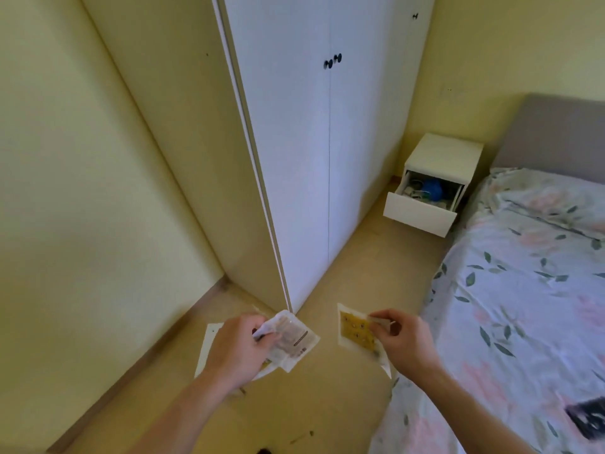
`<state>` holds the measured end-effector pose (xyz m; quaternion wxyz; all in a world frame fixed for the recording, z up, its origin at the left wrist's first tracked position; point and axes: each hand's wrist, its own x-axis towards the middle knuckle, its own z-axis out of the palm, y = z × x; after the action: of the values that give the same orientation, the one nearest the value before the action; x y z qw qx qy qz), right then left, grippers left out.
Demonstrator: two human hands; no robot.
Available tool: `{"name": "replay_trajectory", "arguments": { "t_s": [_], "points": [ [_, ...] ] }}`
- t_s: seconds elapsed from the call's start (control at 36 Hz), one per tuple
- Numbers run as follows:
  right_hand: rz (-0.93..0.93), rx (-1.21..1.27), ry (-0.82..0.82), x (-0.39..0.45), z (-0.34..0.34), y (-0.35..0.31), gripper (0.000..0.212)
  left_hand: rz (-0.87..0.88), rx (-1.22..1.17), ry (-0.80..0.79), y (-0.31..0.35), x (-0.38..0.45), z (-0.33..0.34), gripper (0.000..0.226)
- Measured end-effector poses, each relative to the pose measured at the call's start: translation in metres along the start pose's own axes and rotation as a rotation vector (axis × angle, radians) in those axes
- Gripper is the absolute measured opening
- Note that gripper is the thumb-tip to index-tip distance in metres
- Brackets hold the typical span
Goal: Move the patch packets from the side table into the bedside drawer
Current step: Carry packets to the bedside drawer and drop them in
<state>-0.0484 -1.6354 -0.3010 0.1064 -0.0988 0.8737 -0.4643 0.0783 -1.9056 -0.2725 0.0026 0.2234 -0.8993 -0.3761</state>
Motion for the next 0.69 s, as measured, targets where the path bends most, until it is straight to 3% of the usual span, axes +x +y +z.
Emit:
{"name": "replay_trajectory", "arguments": {
  "t_s": [0.36,0.69],
  "points": [
    [0.135,0.005,0.241,0.157,0.011,-0.021,0.011,0.216,0.075,-0.204,0.024,0.224,-0.006,0.043],
    [0.337,0.008,0.47,0.252,-0.054,-0.005,0.01,0.424,0.193,-0.382,0.137,0.388,0.048,0.025]
  ]
}}
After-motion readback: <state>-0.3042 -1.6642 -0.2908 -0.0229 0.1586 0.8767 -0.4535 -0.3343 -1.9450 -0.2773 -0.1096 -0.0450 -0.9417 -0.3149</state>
